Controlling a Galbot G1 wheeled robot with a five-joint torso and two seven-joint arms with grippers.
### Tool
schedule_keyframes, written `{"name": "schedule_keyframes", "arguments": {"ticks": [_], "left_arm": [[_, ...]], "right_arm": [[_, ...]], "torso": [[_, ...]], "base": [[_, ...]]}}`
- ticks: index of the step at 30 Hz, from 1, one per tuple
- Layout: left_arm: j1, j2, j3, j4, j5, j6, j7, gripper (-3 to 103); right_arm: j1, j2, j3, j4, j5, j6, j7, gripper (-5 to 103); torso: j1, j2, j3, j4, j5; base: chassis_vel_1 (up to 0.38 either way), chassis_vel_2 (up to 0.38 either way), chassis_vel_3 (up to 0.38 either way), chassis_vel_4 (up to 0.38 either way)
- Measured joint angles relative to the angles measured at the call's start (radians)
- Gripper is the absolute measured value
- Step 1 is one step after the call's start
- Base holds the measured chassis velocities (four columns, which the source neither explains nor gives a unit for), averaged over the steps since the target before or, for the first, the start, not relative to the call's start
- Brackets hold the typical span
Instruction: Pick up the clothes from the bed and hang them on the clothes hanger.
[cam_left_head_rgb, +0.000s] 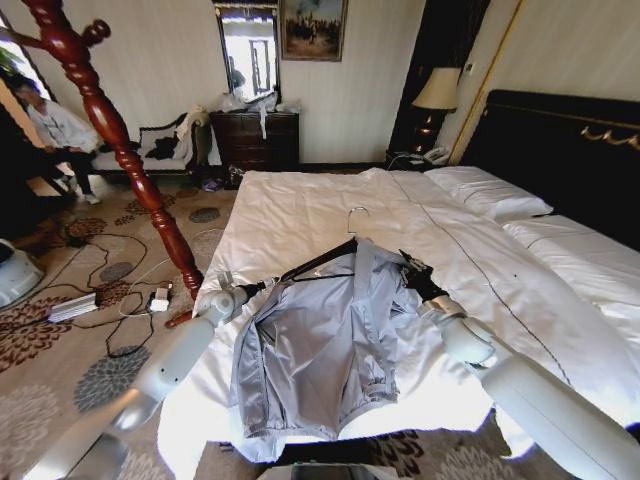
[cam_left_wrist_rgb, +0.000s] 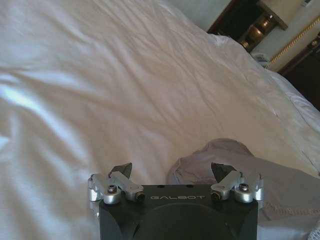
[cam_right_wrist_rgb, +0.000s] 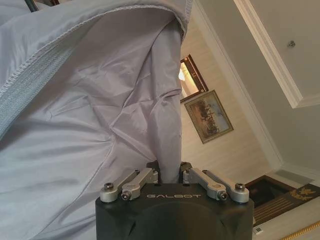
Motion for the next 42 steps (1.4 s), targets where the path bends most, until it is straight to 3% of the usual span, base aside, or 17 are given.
{"name": "schedule_keyframes", "arguments": {"ticks": [4,10,13,16,19,21,25,27,28,38,42], "left_arm": [[-0.019,-0.032,0.008,0.056,0.024,0.000,0.013,89],[-0.051,-0.069,0.020,0.121,0.053,-0.014,0.038,74],[-0.058,-0.076,0.021,0.133,0.056,-0.020,0.046,58],[-0.058,-0.078,0.023,0.140,0.063,-0.024,0.049,53],[-0.048,-0.080,0.033,0.144,0.093,-0.039,0.061,36],[-0.044,-0.080,0.035,0.143,0.097,-0.040,0.062,36],[-0.033,-0.084,0.037,0.143,0.108,-0.046,0.065,15],[-0.032,-0.084,0.036,0.143,0.108,-0.046,0.065,15],[-0.029,-0.084,0.036,0.143,0.110,-0.046,0.067,4],[-0.019,-0.059,0.035,0.090,0.103,-0.061,0.058,0],[-0.012,-0.004,0.032,-0.010,0.058,-0.063,0.038,0]], "right_arm": [[-0.001,0.010,-0.004,0.000,-0.004,0.002,0.000,15],[-0.008,0.006,-0.004,0.003,-0.007,0.005,-0.001,15],[-0.012,0.002,0.000,0.005,-0.007,0.005,-0.001,15],[-0.012,0.001,0.000,0.005,-0.007,0.006,-0.001,15],[-0.005,0.005,0.000,0.006,-0.013,0.008,-0.001,15],[-0.005,0.005,-0.001,0.006,-0.013,0.008,-0.001,15],[-0.009,0.010,-0.002,0.005,-0.016,0.013,0.000,15],[-0.010,0.010,-0.002,0.005,-0.016,0.013,0.000,15],[-0.012,0.011,-0.002,0.005,-0.017,0.013,0.000,15],[-0.014,0.010,0.003,0.007,-0.019,0.014,0.001,15],[-0.014,0.012,0.010,-0.001,-0.027,0.020,-0.002,15]], "torso": [[0.000,0.000,0.000,0.0004,0.0000],[0.000,0.000,0.000,0.0000,0.0000],[0.000,0.000,0.000,0.0000,0.0000],[0.000,0.000,0.000,0.0000,0.0000],[0.000,0.000,0.000,0.0003,-0.0001],[0.000,0.000,0.000,0.0003,-0.0001],[0.000,0.000,0.000,0.0001,-0.0001],[0.000,0.000,0.000,0.0000,0.0000],[0.000,0.000,0.000,0.0000,0.0000],[0.000,0.000,0.000,0.0000,-0.0002],[0.000,0.000,0.000,0.0001,-0.0002]], "base": [[0.000,0.000,0.000,0.000],[0.000,0.000,0.000,0.000],[0.000,0.000,0.000,0.000],[0.000,0.000,0.000,0.000],[0.000,0.000,0.000,0.000],[0.000,0.000,0.000,0.000],[0.000,0.000,0.000,0.000],[0.000,0.000,0.000,0.000],[0.000,0.000,0.000,0.000],[0.000,0.000,0.000,0.000],[0.000,0.000,0.000,0.000]]}}
